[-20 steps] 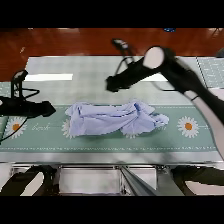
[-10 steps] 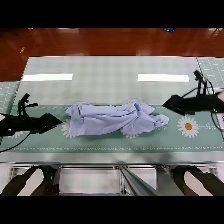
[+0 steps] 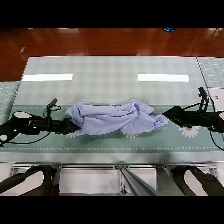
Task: Fold the shirts.
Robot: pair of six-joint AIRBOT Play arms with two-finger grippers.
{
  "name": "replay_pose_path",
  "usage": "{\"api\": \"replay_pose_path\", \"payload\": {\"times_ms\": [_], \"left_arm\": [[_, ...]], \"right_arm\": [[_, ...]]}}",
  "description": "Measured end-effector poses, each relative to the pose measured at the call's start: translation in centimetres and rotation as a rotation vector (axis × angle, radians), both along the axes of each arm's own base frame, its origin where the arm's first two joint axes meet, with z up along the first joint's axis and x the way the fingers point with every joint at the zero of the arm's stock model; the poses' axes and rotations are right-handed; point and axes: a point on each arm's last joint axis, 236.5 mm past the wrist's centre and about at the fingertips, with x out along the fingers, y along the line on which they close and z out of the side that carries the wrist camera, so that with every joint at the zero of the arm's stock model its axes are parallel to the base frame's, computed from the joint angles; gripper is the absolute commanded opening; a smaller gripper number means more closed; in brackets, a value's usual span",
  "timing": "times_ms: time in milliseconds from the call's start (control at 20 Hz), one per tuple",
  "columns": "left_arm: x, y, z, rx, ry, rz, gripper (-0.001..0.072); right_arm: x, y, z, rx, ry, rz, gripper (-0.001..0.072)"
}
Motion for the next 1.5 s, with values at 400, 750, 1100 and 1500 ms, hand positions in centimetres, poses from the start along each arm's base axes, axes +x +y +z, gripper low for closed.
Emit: {"api": "replay_pose_path", "payload": {"times_ms": [400, 750, 1100, 1500], "left_arm": [[1.8, -1.2, 2.5, -0.059, -0.095, -0.079, 0.0014], [2.1, -1.3, 2.9, -0.066, -0.107, -0.086, 0.0014], [3.0, -0.9, 2.4, -0.037, -0.107, -0.042, 0.0014], [6.7, -0.4, 6.6, -0.051, -0.222, -0.033, 0.0013]], "right_arm": [[-1.5, -4.0, -3.7, -0.065, 0.150, -0.092, 0.0409], [-1.8, -2.2, -6.5, 0.063, 0.260, -0.068, 0.0409], [0.0, 1.0, -7.3, 0.128, 0.245, -0.026, 0.0145], [6.3, 2.6, 0.4, 0.103, 0.015, 0.118, 0.0021]]}}
